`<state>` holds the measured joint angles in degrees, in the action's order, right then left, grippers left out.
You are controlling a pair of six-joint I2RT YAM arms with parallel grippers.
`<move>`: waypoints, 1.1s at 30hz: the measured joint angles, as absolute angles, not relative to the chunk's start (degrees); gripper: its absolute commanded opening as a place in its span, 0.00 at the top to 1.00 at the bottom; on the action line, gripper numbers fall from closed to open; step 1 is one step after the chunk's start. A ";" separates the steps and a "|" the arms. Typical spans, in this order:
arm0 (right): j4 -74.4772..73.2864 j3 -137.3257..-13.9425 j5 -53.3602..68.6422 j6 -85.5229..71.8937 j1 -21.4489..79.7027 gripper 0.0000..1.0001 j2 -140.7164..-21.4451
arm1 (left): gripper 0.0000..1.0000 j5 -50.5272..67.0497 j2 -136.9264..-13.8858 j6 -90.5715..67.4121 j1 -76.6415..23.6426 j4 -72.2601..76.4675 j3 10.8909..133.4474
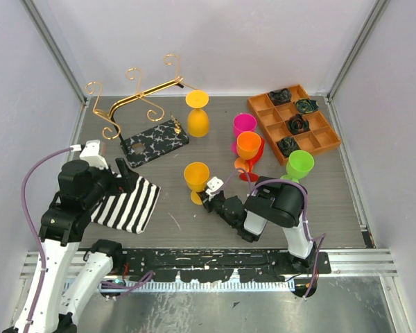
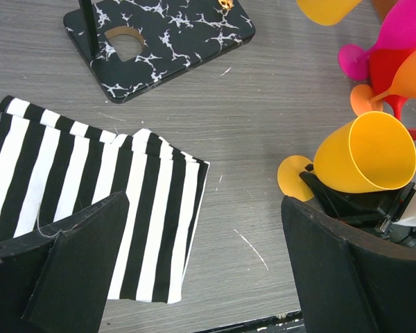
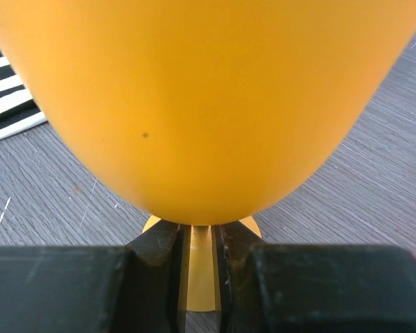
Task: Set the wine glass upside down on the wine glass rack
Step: Pick up the wine glass at the center of the board.
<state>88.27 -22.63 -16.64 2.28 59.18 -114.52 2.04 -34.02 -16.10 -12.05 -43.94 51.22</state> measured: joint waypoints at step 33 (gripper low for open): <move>77.49 -14.33 -5.43 3.16 59.20 0.99 -60.14 | 0.12 17.28 -32.69 -34.26 -14.85 -32.29 52.23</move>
<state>77.49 -14.33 -5.43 3.16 59.20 -60.14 17.28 -32.69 -34.26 -14.85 -32.29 52.23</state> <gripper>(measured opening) 0.206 0.889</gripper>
